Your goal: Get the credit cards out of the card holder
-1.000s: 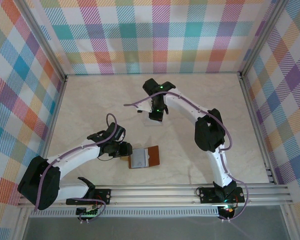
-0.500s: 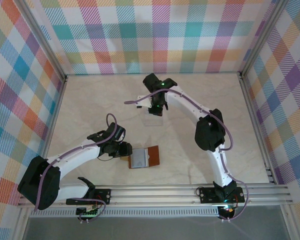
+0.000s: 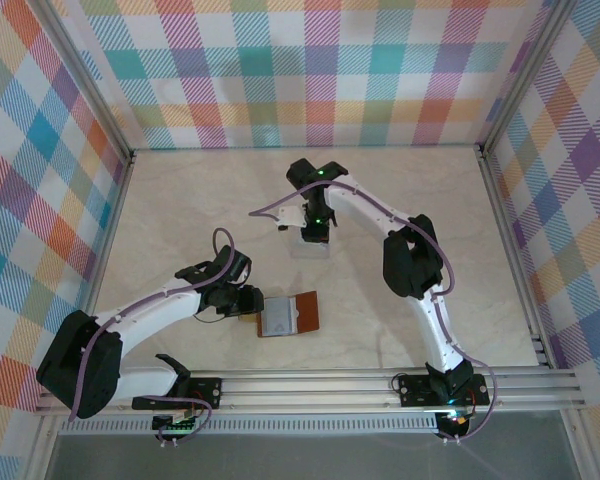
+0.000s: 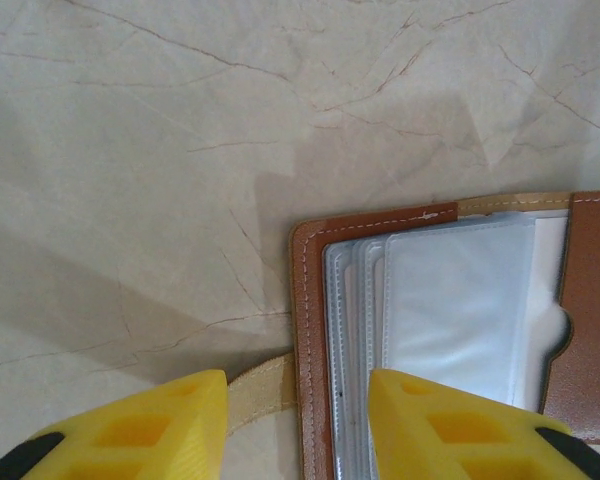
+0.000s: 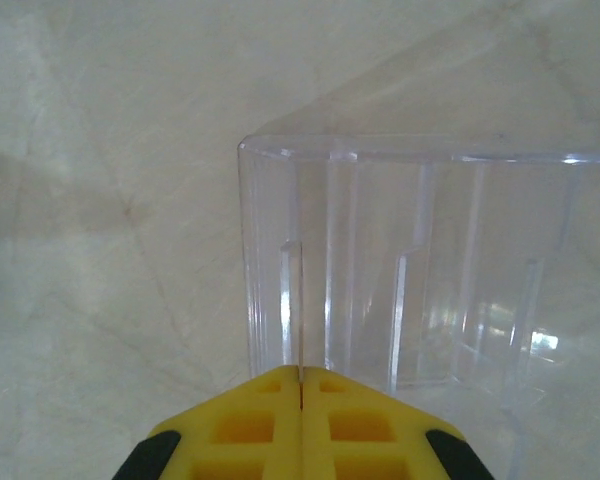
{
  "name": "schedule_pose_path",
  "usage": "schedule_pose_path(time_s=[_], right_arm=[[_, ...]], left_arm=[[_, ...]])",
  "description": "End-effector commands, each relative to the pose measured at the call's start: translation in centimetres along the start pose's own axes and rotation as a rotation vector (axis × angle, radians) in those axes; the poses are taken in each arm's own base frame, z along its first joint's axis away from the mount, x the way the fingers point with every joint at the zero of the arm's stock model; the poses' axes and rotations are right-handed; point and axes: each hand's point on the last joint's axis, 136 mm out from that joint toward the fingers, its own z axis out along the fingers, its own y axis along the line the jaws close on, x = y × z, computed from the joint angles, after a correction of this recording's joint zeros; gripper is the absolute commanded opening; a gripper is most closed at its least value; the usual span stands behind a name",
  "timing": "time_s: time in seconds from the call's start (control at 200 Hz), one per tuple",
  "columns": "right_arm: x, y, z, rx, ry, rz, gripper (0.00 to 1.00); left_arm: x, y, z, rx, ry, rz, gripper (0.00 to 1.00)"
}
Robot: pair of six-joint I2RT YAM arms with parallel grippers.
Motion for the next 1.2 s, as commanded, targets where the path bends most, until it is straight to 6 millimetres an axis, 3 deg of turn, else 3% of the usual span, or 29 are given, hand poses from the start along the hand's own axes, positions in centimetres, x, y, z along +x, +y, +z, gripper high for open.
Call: schedule_pose_path(time_s=[0.0, 0.19, 0.26, 0.39, 0.64, 0.775, 1.06, 1.195], right_arm=[[0.1, 2.7, -1.1, -0.103, 0.002, -0.016, 0.00], [-0.1, 3.4, -0.3, -0.140, 0.011, -0.018, 0.00], [-0.2, 2.1, 0.0, -0.079, 0.019, -0.009, 0.20], [-1.2, -1.0, -1.0, 0.082, -0.014, 0.026, 0.37], [-1.9, -3.0, -3.0, 0.243, -0.099, 0.084, 0.40], [-1.1, -3.5, -2.2, 0.285, -0.072, 0.111, 0.41], [-0.7, -0.6, 1.6, 0.172, -0.035, 0.063, 0.43], [-0.9, -0.7, 1.6, 0.180, -0.041, 0.067, 0.44]], left_arm=[[-0.4, 0.1, -0.8, 0.000, -0.015, 0.000, 0.42], [-0.3, 0.2, -1.0, -0.003, -0.017, 0.004, 0.42], [-0.3, 0.3, -1.0, -0.007, -0.018, 0.007, 0.42], [-0.4, 0.4, -1.1, -0.014, -0.022, 0.007, 0.42], [-0.5, 0.3, -1.2, -0.015, -0.022, 0.010, 0.42], [-0.6, 0.2, -1.3, -0.010, -0.026, 0.013, 0.43], [-0.4, 0.4, -1.4, -0.015, -0.027, 0.011, 0.43], [-0.2, 0.5, -1.6, -0.013, -0.031, 0.009, 0.43]])
